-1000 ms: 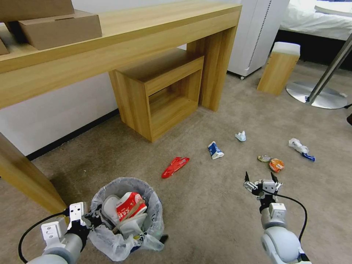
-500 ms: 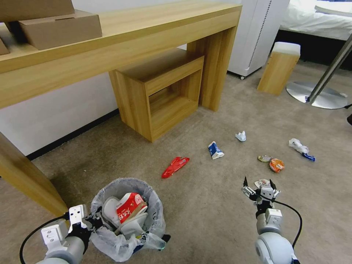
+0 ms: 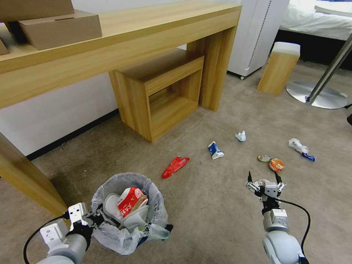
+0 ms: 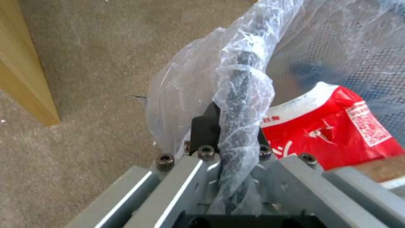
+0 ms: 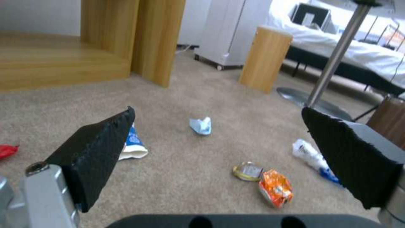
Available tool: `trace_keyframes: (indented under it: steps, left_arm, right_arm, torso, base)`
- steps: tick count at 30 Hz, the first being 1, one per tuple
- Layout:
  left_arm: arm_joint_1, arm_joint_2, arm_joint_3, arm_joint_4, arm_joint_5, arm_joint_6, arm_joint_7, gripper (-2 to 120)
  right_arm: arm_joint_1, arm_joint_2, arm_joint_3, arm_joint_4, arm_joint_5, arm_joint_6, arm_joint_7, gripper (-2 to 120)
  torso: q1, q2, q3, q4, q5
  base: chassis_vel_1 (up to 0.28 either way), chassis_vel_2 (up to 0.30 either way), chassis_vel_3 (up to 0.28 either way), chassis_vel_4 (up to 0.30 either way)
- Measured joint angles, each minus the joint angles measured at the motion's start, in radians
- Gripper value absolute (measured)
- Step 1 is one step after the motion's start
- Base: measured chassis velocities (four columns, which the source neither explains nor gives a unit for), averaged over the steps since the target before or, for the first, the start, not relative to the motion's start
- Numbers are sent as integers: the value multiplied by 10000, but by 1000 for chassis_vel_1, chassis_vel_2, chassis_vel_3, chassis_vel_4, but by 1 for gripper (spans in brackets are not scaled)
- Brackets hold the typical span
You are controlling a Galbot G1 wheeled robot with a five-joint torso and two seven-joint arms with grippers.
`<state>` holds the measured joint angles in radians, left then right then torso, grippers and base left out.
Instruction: Pick up the trash bin and place the garbage on the floor into it.
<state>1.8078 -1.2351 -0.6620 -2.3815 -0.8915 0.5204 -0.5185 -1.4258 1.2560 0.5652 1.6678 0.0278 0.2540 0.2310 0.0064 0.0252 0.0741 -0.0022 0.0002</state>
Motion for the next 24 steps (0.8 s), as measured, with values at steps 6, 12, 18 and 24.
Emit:
trace_keyframes:
  steps: [6, 12, 18, 24]
  left_arm:
    - [-17, -220, 86, -30, 19, 59, -47, 0]
    - [8, -463, 115, -123, 86, 64, -69, 0]
    - [105, -650, -58, -244, 89, 66, -188, 0]
    - [218, -664, -64, -317, 106, 81, -203, 0]
  right_arm:
    - [-170, 249, -332, 291, 52, 222, 360, 100]
    - [-228, 417, -542, 494, 69, 240, 361, 100]
    - [-284, 464, -649, 606, 43, 363, 229, 100]
    - [-349, 478, -662, 644, -3, 376, 162, 100]
  torso:
    - [0, 0, 0, 0, -2]
    - [0, 0, 0, 0, -3]
    - [0, 0, 0, 0, -1]
    - [0, 0, 0, 0, -1]
  base:
    - [0, 0, 0, 0]
    - [0, 0, 0, 0]
    - [0, 0, 0, 0]
    - [0, 0, 0, 0]
